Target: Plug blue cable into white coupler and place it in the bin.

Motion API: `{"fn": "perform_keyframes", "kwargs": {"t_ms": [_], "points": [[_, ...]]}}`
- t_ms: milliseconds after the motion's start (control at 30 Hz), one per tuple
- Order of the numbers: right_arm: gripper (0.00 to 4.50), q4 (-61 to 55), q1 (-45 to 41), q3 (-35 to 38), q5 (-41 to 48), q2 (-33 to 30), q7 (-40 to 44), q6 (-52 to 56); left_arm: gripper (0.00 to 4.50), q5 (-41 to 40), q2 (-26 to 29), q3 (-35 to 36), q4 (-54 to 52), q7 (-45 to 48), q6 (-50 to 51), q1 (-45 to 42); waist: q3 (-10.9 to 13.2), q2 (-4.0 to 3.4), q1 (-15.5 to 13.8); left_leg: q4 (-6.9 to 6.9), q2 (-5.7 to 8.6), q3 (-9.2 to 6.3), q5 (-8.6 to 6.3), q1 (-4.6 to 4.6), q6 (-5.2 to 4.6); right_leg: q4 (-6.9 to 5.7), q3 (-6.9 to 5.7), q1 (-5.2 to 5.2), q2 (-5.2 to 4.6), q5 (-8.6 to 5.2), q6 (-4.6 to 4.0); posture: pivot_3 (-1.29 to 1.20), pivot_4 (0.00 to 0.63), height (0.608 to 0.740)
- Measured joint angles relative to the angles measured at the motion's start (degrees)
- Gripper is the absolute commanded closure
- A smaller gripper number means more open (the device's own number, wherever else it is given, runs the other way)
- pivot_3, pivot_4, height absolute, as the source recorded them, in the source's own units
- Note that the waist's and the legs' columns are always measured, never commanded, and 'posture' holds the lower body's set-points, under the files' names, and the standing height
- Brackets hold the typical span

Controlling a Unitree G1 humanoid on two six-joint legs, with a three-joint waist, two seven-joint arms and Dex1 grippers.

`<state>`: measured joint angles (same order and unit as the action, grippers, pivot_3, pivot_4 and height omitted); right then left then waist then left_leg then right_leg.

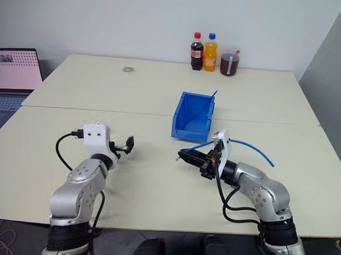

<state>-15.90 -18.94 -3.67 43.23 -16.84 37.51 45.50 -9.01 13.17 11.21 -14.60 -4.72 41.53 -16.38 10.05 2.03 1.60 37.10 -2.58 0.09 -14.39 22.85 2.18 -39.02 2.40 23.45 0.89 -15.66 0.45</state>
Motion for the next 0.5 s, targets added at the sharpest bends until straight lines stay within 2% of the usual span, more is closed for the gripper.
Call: {"fn": "perform_keyframes", "kwargs": {"t_ms": [200, 500], "points": [[4.36, 0.4, -0.2, 0.0, -0.6, -0.2, 0.1, -0.1, 0.00, 3.1, -5.5, 4.7, 7.4, -11.4, 4.4, -7.5, 0.0, 0.01, 0.1, -0.01, 0.04, 0.01, 0.00, 0.02, 0.00, 0.02, -0.03, 0.00, 0.03, 0.01, 0.01, 0.00, 0.150, 0.740], [4.36, 0.3, -0.2, 0.1, -1.4, -0.5, 0.0, -0.1, 0.00, 3.8, -7.8, 8.8, 11.2, -17.4, 8.8, -13.3, 0.0, 0.02, 0.0, -0.01, 0.04, 0.02, 0.01, 0.03, 0.02, 0.01, -0.05, 0.00, 0.03, 0.02, 0.00, 0.00, 0.150, 0.740]]}}
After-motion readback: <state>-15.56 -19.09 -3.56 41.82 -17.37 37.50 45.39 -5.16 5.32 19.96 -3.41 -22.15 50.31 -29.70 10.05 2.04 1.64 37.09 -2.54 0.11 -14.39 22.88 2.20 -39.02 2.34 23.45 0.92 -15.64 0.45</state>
